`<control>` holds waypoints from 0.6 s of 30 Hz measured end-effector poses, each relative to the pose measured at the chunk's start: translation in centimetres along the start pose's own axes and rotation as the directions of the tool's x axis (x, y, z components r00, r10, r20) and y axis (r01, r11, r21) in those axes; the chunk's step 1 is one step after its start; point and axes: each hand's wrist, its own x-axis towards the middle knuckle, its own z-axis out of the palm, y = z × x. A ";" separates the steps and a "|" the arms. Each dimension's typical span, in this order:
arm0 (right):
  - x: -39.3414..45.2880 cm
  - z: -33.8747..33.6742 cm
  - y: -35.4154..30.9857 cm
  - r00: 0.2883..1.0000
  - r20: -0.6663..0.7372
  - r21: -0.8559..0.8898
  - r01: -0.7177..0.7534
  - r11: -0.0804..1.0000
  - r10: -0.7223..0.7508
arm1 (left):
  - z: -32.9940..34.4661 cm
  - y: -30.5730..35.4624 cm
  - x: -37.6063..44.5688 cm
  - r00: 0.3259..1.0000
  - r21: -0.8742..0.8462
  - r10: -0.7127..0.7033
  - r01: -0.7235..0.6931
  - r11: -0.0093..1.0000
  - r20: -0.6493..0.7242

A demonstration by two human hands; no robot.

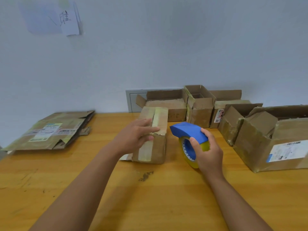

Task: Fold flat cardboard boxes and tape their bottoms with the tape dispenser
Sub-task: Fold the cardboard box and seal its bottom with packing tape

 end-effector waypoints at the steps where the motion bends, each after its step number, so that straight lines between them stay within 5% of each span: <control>1: 0.0 0.0 0.0 1.000 -0.003 0.004 -0.001 1.000 0.001 | -0.1 -0.2 -0.1 0.999 -0.008 -0.024 0.025 1.000 0.031; 5: 0.0 0.1 0.0 1.000 -0.004 0.003 -0.002 1.000 0.002 | -0.4 -0.8 0.0 0.992 0.053 -0.095 0.090 0.994 0.085; 11: 0.2 0.1 0.3 1.000 -0.008 0.004 -0.006 1.000 0.006 | 0.1 -0.3 1.0 0.995 0.124 -0.018 0.005 0.992 0.100; 18: 0.5 0.0 0.4 0.999 0.032 -0.046 0.011 0.999 -0.010 | 1.2 -0.2 -0.5 1.000 0.174 -0.016 0.019 0.985 -0.018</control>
